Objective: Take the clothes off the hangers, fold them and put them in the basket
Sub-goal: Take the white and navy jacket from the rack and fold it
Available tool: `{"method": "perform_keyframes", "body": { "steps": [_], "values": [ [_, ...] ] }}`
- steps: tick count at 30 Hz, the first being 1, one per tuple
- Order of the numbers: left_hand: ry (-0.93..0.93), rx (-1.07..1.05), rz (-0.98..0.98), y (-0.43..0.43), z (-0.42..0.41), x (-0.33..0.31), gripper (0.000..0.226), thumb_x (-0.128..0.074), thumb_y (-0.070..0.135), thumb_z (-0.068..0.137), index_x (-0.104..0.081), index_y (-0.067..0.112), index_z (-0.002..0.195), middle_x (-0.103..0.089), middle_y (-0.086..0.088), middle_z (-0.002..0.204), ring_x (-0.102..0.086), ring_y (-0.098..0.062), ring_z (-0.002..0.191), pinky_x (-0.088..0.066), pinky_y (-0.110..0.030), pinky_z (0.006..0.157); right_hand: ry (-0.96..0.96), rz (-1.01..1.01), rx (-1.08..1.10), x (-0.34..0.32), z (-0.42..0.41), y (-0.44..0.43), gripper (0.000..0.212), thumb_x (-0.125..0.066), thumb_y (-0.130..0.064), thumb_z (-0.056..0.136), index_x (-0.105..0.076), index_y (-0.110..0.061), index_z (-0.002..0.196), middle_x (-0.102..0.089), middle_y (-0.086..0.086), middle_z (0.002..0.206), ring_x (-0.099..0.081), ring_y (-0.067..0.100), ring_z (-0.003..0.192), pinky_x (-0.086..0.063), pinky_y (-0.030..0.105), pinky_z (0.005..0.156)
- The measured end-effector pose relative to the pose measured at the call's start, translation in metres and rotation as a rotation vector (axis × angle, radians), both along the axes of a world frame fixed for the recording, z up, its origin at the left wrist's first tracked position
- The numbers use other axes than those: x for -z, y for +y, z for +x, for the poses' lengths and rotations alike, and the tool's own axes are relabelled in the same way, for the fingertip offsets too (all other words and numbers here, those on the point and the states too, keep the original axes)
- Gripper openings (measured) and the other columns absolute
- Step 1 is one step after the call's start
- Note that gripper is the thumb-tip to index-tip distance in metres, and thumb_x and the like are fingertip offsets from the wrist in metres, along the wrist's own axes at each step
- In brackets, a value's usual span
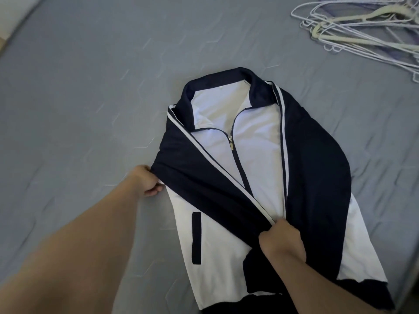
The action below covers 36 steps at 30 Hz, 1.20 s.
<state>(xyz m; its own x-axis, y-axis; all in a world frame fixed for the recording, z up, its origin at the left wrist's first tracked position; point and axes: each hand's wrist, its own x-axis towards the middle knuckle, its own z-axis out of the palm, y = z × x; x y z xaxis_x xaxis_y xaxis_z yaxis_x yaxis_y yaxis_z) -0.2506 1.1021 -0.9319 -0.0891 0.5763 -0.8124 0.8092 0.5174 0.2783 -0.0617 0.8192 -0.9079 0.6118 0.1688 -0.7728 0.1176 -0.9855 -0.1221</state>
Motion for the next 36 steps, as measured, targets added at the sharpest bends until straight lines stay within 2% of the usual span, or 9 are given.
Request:
{"method": "perform_keyframes", "body": {
  "steps": [2, 4, 9, 15, 21, 24, 29, 32, 36],
  "values": [
    [0.07, 0.272, -0.128, 0.02, -0.001, -0.008, 0.026, -0.065, -0.009, 0.082, -0.065, 0.003, 0.105, -0.072, -0.014, 0.094, -0.07, -0.026, 0.083, -0.06, -0.036, 0.075, 0.018, 0.05, 0.026, 0.003, -0.002, -0.005, 0.043, -0.052, -0.012, 0.083, -0.055, -0.018, 0.126, -0.061, 0.007, 0.115, -0.051, 0.022, 0.084, -0.042, 0.03, 0.069],
    [0.224, 0.448, 0.031, 0.047, 0.014, -0.01, 0.019, -0.061, -0.001, 0.087, -0.067, 0.002, 0.105, -0.07, -0.017, 0.106, -0.068, -0.033, 0.096, -0.057, -0.042, 0.088, 0.032, 0.088, 0.032, 0.005, -0.002, -0.01, 0.04, -0.052, -0.012, 0.081, -0.056, -0.019, 0.121, -0.061, 0.007, 0.114, -0.052, 0.021, 0.085, -0.044, 0.031, 0.07],
    [0.186, 0.317, 0.332, 0.065, 0.087, -0.004, 0.056, -0.044, 0.045, 0.099, -0.057, -0.001, 0.127, -0.059, -0.02, 0.129, -0.055, -0.041, 0.119, -0.043, -0.044, 0.099, 0.054, 0.169, -0.003, 0.011, 0.006, -0.02, 0.011, -0.055, -0.017, 0.084, -0.055, -0.023, 0.093, -0.063, 0.0, 0.094, -0.06, 0.018, 0.077, -0.055, 0.034, 0.071],
    [0.133, 0.245, 0.584, 0.046, 0.116, 0.028, 0.035, -0.038, 0.034, 0.103, -0.044, 0.007, 0.125, -0.056, -0.017, 0.127, -0.053, -0.038, 0.118, -0.042, -0.046, 0.097, 0.083, 0.298, -0.162, 0.014, 0.01, -0.033, 0.011, -0.054, -0.035, 0.097, -0.051, -0.028, 0.106, -0.065, -0.001, 0.094, -0.064, 0.019, 0.083, -0.055, 0.036, 0.078],
    [0.122, 0.262, 0.735, 0.07, 0.109, 0.042, 0.034, -0.029, 0.03, 0.106, -0.046, 0.004, 0.12, -0.058, -0.021, 0.117, -0.055, -0.04, 0.109, -0.036, -0.038, 0.082, 0.311, 0.263, -0.346, 0.01, 0.017, -0.057, 0.035, -0.059, -0.068, 0.083, -0.058, -0.036, 0.097, -0.07, -0.015, 0.084, -0.066, 0.001, 0.079, -0.05, 0.018, 0.069],
    [0.139, 0.319, 0.7, 0.075, 0.112, 0.052, 0.035, -0.03, 0.028, 0.107, -0.047, 0.003, 0.124, -0.057, -0.024, 0.123, -0.054, -0.04, 0.114, -0.038, -0.039, 0.089, 0.698, 0.317, -0.106, 0.013, 0.025, -0.063, 0.022, -0.076, -0.046, 0.082, -0.072, -0.032, 0.098, -0.075, -0.018, 0.089, -0.069, -0.003, 0.085, -0.055, 0.018, 0.082],
    [0.118, 0.297, 0.699, 0.075, 0.115, 0.056, 0.036, -0.033, 0.03, 0.105, -0.047, 0.004, 0.124, -0.056, -0.021, 0.124, -0.054, -0.038, 0.114, -0.037, -0.036, 0.087, 1.252, 0.198, 0.373, 0.012, 0.045, -0.073, 0.038, -0.083, -0.007, 0.076, -0.074, -0.012, 0.113, -0.072, 0.013, 0.116, -0.069, 0.026, 0.107, -0.053, 0.035, 0.093],
    [0.059, 0.221, 0.681, 0.068, 0.11, 0.051, 0.041, -0.035, 0.04, 0.103, -0.049, 0.006, 0.122, -0.057, -0.015, 0.124, -0.053, -0.034, 0.116, -0.037, -0.035, 0.092, 1.252, 0.13, 0.484, 0.016, 0.04, -0.079, 0.035, -0.08, -0.008, 0.078, -0.076, -0.013, 0.112, -0.071, 0.015, 0.117, -0.069, 0.029, 0.107, -0.053, 0.039, 0.091],
    [0.17, 0.288, 0.817, 0.04, 0.091, 0.036, 0.05, -0.037, 0.049, 0.099, -0.049, 0.009, 0.128, -0.05, -0.012, 0.132, -0.048, -0.031, 0.122, -0.036, -0.042, 0.103, 0.979, -0.009, 0.457, 0.011, 0.027, -0.074, 0.037, -0.084, -0.031, 0.076, -0.074, -0.015, 0.107, -0.076, 0.01, 0.098, -0.072, 0.029, 0.095, -0.059, 0.047, 0.084]
  ]
}}
